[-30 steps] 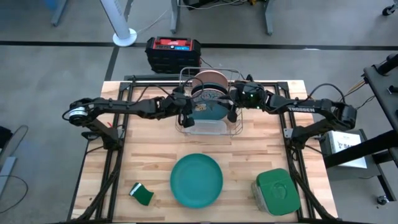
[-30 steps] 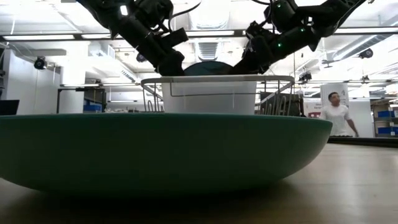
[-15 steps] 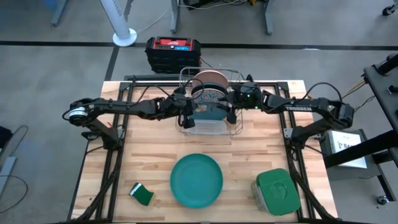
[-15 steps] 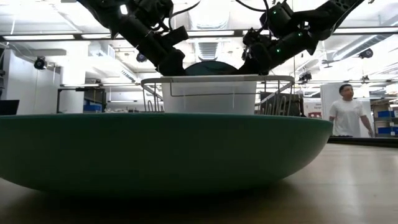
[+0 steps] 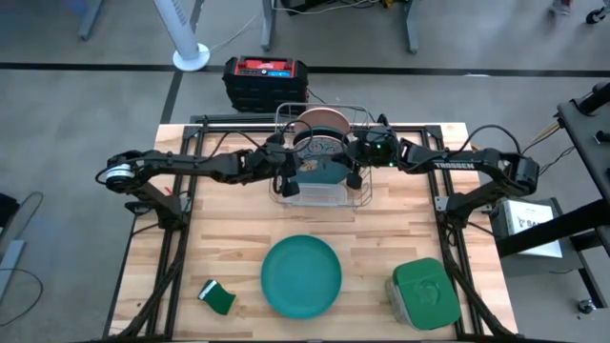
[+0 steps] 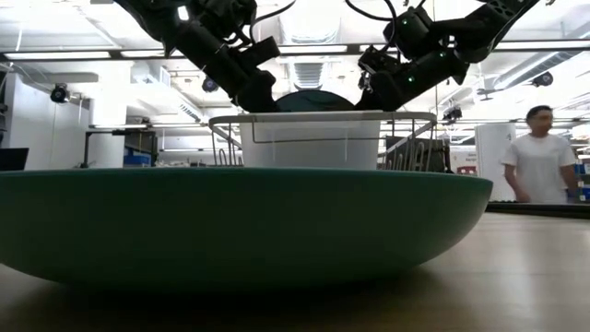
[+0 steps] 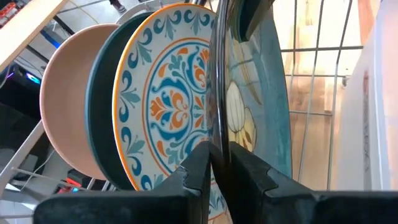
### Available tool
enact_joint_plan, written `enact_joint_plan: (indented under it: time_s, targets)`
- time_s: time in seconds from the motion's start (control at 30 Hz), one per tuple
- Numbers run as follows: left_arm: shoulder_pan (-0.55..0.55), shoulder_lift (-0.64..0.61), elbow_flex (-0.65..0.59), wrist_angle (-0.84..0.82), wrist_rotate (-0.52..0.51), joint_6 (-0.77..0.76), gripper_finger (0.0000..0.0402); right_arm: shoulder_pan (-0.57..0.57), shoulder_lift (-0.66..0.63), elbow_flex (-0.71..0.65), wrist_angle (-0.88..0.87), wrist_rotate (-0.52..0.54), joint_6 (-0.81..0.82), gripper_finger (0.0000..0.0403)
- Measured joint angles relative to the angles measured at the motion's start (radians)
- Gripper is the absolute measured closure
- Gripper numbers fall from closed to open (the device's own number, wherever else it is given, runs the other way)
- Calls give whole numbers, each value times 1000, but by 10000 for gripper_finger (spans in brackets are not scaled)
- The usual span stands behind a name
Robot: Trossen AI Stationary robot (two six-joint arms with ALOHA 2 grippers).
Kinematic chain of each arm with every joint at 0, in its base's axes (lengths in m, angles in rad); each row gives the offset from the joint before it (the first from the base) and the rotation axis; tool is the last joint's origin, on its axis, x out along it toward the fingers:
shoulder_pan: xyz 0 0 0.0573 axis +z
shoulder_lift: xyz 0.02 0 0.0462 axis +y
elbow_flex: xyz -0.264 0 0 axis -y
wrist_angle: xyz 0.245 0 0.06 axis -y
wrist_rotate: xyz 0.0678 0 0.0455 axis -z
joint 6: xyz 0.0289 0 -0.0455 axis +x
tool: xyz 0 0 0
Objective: Sort dishes
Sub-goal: Put the blue plate in the dishwasher rack
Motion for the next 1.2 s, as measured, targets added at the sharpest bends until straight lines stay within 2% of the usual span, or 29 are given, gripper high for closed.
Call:
enact_joint_plan:
  time_s: [0.27, 0.4, 0.53, 0.8, 0.9, 1.0, 1.2]
  targets:
    - [1, -11, 2, -13, -33, 10, 300, 2, -21, 29, -51, 27, 48, 397]
    - [0, -35, 4, -71, -89, 14, 256, 2, -39, 53, -94, 39, 65, 398]
    - [-1, -75, 4, -127, -95, 30, 222, 2, -48, 92, -151, 37, 114, 398]
    - [-1, -229, 1, -327, -85, 83, 200, 17, -55, 233, -339, 89, 266, 400]
    - [-1, -292, 1, -373, -83, 97, 200, 36, -64, 309, -394, 146, 301, 400]
    - [3, -344, 0, -377, -103, 114, 200, 67, -75, 404, -486, 277, 348, 400]
    - [6, -409, 0, -375, -291, 186, 201, 137, -77, 584, -696, 545, 429, 400]
